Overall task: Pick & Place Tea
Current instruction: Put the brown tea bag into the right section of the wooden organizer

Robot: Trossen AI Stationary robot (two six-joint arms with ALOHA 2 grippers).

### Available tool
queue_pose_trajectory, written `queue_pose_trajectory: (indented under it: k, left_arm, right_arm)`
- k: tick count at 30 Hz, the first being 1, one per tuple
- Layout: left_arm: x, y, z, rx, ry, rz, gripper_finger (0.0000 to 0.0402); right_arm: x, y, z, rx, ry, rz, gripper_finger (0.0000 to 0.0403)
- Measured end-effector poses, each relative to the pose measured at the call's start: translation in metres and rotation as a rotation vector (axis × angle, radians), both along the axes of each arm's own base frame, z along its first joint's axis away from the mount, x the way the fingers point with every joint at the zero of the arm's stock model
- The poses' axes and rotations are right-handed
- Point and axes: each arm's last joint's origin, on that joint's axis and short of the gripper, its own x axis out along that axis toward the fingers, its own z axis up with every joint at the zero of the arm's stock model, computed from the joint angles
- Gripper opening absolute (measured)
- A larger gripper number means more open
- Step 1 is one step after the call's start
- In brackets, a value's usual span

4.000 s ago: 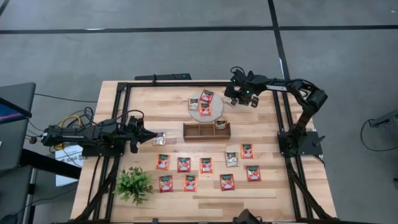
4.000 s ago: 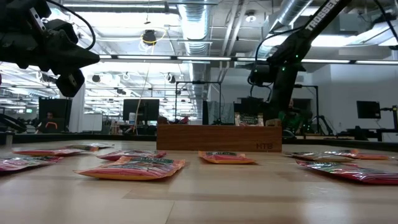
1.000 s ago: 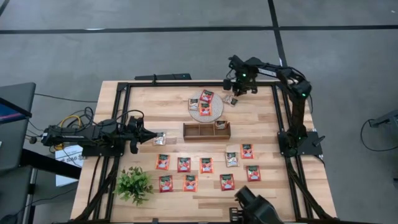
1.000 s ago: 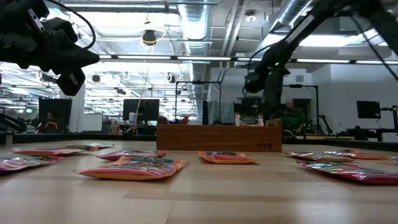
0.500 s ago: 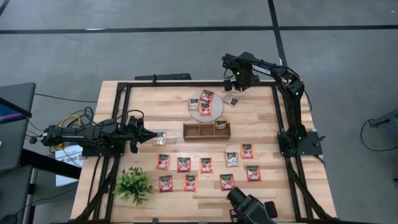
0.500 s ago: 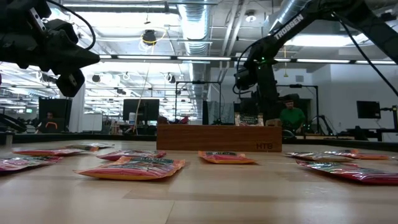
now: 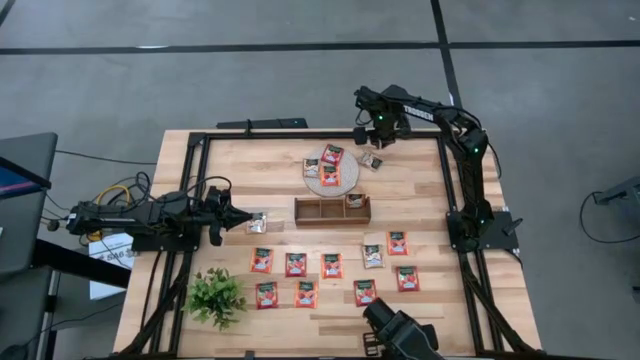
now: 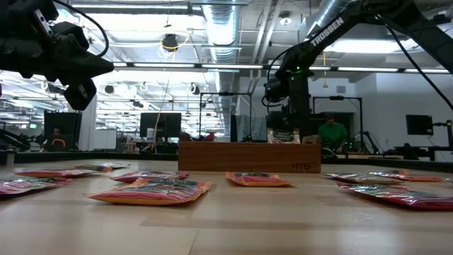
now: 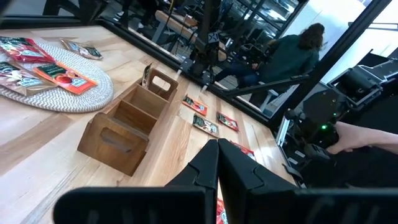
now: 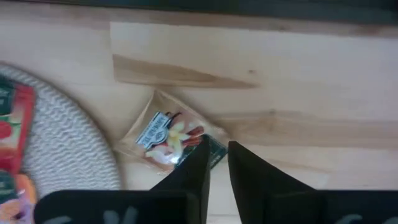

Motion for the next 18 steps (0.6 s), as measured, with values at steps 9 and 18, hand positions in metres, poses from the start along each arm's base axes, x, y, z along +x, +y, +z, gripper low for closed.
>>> queue_pose_trajectory:
  k: [9,18]
  left_arm:
    - [0.000,0.000,0.000,0.005,0.000,0.002,0.0000]
    - [0.000,0.000,0.000,0.026,0.000,0.001,0.0000]
  right_arm:
    - [-0.017,0.000,-0.015,0.114,-0.003,-0.074,0.0147]
    - [-0.019,0.007,-0.027,0.154,0.009,-0.081,0.0221]
